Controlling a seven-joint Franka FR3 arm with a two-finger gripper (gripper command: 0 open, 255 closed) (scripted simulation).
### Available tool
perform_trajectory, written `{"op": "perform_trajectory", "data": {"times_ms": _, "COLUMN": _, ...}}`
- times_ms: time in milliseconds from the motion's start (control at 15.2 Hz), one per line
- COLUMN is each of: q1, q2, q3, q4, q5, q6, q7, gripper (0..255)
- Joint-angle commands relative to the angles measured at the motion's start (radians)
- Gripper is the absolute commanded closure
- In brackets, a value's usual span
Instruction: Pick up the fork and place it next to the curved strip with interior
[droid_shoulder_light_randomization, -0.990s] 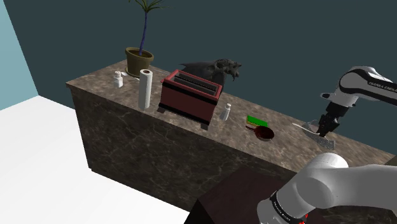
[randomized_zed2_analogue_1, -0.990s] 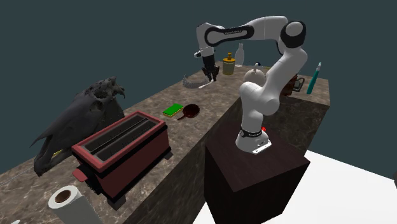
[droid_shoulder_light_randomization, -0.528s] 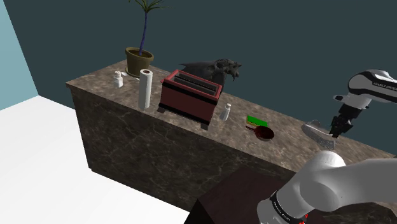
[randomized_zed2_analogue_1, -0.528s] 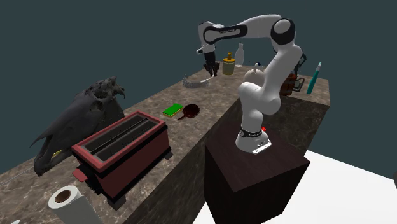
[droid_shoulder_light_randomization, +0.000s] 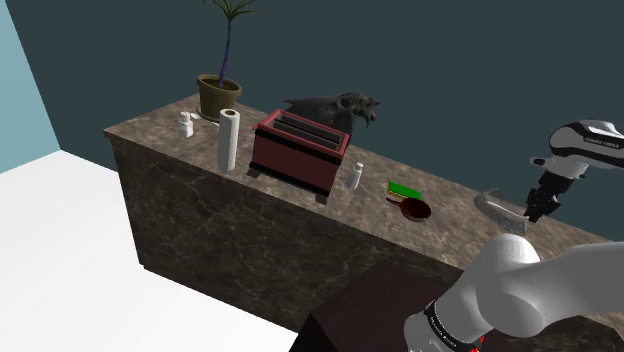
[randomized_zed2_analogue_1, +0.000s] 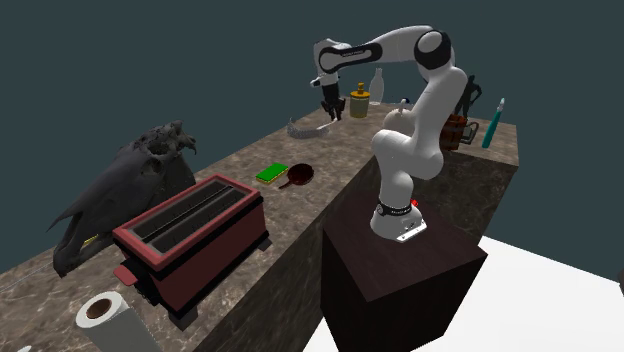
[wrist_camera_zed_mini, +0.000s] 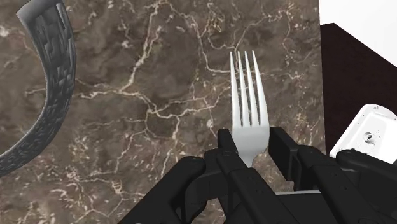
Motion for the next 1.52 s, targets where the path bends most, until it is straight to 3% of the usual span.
{"op": "perform_trajectory", "data": {"times_ms": 0, "q1": 0.005, "q2": -0.005, "q3": -0.015, "q4": -0.017, "q5": -0.009, "q6": 0.02, "q7": 0.007, "gripper": 255}}
{"op": "perform_trajectory", "data": {"times_ms": 1452, "q1": 0.11, "q2": -0.067, "q3": -0.225, "q4": -0.148, "q5": -0.133, "q6": 0.219, "q7": 0.083, "gripper": 255}}
